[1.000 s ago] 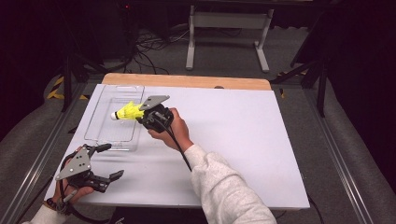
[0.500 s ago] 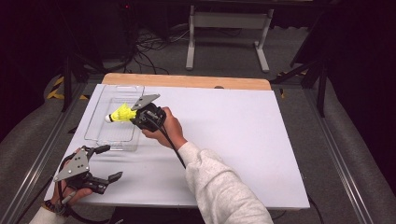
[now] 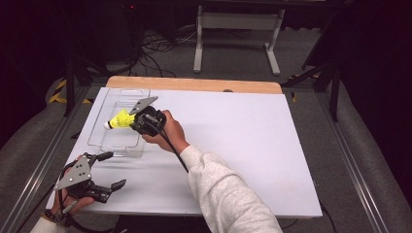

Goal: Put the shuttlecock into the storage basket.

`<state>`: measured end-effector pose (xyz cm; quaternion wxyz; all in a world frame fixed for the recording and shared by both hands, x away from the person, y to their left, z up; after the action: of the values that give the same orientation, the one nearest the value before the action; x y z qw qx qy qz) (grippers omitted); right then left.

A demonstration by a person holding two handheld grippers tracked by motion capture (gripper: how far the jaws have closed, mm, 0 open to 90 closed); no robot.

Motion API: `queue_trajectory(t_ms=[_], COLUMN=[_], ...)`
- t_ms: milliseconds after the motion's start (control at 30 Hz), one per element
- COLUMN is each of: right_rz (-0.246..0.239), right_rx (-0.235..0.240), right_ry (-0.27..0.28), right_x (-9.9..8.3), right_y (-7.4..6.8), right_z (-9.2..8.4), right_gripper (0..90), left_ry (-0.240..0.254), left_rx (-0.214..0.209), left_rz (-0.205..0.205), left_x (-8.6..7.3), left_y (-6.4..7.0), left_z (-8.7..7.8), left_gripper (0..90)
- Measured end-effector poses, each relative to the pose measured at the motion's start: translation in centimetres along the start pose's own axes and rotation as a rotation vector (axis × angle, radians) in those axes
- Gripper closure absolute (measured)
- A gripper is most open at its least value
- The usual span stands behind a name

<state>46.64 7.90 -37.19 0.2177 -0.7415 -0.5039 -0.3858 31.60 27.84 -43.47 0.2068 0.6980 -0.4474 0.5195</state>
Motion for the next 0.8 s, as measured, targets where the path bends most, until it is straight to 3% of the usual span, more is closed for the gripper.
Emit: queue_trajectory(t_ms=[800], right_rz=[-0.053], right_rx=[0.057], right_ry=[-0.099], right_x=[1.6], right_y=[-0.5], right_z=[3.1], right_gripper=[87.5], left_ry=[0.0], left_rx=[-0.004], left_rz=[-0.003], left_x=[-0.1], left_y=[0.1], left_z=[-0.3], left_gripper=[5.6])
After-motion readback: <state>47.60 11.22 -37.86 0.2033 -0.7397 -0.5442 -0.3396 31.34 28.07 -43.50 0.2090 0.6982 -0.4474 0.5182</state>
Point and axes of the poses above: each handheld gripper's, and its own axes: z roughly forward along the jaws, x roughly out of its top, y roughly to its right, the point moved 1 cm from there along z, roughly forward along the jaws, and after that the axes turned 2 degrees about z, right-handed, at the moved point
